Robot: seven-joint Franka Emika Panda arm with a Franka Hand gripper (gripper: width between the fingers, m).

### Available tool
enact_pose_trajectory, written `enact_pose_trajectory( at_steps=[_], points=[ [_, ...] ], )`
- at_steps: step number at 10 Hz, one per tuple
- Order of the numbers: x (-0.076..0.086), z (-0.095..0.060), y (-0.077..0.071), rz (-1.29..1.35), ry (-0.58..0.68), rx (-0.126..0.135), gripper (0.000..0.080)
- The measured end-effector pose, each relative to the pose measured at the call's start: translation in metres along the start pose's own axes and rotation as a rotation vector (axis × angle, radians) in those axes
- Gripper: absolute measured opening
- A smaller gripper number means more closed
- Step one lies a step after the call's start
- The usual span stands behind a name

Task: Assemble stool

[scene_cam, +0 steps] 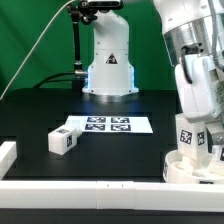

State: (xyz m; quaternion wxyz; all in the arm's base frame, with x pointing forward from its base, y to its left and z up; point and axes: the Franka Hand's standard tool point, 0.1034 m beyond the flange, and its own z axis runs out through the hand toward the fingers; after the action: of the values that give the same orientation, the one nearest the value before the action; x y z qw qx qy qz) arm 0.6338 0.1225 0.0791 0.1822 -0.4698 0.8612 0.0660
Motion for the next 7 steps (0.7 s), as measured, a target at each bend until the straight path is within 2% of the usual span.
enact_pose_trajectory(
  at_steps=[3,4,5,6,7],
  points=[
    [-0.0019,0.0009,0.0027,0.147,-0.013,-0.004,0.0340],
    [-0.0023,0.0013,0.0035,0.157,-0.016,-0.006,0.0429],
    [-0.0023,0.0014,0.0036,0.144,-0.015,-0.006,0.0565],
    [-0.0024,0.0000,0.0029,0.119,-0.017,-0.004,0.0565],
    [-0.0025,-0.0067,0.0011,0.072,-0.020,0.002,0.0634]
  ],
)
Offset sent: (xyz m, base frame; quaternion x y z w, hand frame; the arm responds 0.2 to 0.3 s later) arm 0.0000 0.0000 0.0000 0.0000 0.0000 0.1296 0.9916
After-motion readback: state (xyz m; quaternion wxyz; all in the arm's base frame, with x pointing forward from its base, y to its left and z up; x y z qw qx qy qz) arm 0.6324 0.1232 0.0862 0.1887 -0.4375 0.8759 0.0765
